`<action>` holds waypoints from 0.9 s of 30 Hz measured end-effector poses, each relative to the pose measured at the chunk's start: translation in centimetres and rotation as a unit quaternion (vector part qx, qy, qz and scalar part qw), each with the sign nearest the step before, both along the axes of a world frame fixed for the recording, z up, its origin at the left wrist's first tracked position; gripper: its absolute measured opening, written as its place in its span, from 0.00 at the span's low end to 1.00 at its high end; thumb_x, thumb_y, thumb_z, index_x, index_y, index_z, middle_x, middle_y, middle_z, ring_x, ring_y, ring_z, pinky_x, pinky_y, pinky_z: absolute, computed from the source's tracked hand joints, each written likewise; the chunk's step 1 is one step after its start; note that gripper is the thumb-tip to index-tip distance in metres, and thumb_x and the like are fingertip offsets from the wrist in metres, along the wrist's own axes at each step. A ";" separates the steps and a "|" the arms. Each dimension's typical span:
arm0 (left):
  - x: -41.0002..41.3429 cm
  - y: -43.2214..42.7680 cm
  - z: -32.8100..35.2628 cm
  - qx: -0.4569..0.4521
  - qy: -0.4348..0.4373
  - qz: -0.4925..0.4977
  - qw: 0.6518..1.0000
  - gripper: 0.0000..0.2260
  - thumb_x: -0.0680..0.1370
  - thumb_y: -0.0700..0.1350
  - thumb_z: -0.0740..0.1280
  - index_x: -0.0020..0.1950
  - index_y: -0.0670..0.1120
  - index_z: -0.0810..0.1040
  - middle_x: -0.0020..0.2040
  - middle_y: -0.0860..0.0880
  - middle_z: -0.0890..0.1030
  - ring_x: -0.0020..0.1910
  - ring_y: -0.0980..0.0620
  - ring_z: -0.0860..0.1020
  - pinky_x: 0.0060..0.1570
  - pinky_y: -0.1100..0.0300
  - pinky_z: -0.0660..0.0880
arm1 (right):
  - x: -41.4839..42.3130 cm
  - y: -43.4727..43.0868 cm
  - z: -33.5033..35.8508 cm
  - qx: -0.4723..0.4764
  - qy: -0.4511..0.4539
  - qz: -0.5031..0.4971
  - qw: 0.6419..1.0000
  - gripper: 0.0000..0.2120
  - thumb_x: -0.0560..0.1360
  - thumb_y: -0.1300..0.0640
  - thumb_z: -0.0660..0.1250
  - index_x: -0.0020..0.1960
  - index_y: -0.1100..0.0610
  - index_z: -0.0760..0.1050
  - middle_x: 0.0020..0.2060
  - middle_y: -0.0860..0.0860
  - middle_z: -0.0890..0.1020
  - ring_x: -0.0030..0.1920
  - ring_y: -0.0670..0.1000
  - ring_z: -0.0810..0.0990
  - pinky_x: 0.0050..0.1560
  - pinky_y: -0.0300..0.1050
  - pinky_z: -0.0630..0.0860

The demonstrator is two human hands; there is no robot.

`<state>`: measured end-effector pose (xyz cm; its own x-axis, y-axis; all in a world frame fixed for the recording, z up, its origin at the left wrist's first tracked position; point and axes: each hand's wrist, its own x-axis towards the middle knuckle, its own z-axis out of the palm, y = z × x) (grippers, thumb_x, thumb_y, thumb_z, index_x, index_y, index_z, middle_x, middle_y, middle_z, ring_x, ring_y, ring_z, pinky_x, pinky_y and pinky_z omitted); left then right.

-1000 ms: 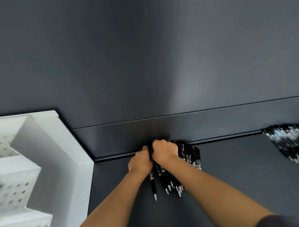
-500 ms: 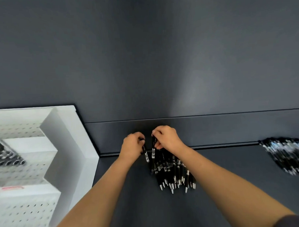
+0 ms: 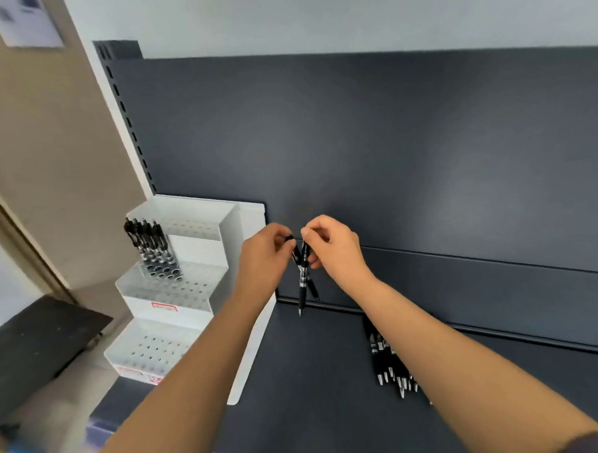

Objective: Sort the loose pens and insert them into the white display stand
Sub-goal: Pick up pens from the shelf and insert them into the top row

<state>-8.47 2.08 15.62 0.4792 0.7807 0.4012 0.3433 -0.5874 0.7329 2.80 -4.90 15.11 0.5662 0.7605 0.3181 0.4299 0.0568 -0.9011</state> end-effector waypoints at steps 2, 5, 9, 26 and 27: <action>-1.6 0.8 1.2 0.018 -0.009 0.009 1.000 0.04 0.76 0.40 0.66 0.49 0.43 0.78 0.41 0.51 0.79 0.41 0.53 0.77 0.41 0.68 0.66 | -1.6 1.4 1.2 0.018 0.008 0.019 1.000 0.06 0.77 0.59 0.64 0.41 0.55 0.75 0.32 0.51 0.78 0.27 0.43 0.76 0.28 0.37 0.77; -4.6 2.6 2.8 0.063 -0.011 0.027 0.998 0.02 0.77 0.41 0.64 0.47 0.44 0.77 0.40 0.52 0.78 0.41 0.51 0.76 0.40 0.65 0.66 | -4.4 3.8 2.7 0.043 0.013 0.044 0.998 0.06 0.77 0.59 0.63 0.41 0.54 0.75 0.32 0.50 0.77 0.27 0.44 0.76 0.28 0.37 0.77; -8.9 5.8 4.6 0.109 -0.011 0.068 0.992 0.03 0.77 0.43 0.65 0.48 0.44 0.76 0.37 0.52 0.77 0.37 0.51 0.74 0.38 0.61 0.66 | -8.0 7.0 4.3 0.072 0.009 0.050 0.996 0.05 0.76 0.59 0.63 0.42 0.56 0.75 0.33 0.49 0.78 0.26 0.44 0.77 0.28 0.37 0.75; -13.0 17.0 4.1 0.225 0.115 0.072 0.965 0.08 0.77 0.46 0.61 0.53 0.46 0.77 0.42 0.47 0.82 0.48 0.44 0.76 0.49 0.52 0.67 | -13.3 13.8 4.7 0.079 -0.041 -0.060 0.994 0.06 0.77 0.56 0.62 0.43 0.54 0.74 0.32 0.46 0.78 0.31 0.46 0.78 0.36 0.49 0.81; -13.0 17.1 4.0 0.232 0.122 0.071 0.962 0.08 0.77 0.45 0.61 0.52 0.46 0.77 0.42 0.47 0.82 0.47 0.44 0.76 0.49 0.52 0.66 | -13.4 13.8 4.6 0.077 -0.041 -0.061 0.994 0.05 0.77 0.56 0.63 0.43 0.54 0.74 0.32 0.46 0.78 0.30 0.45 0.78 0.37 0.48 0.81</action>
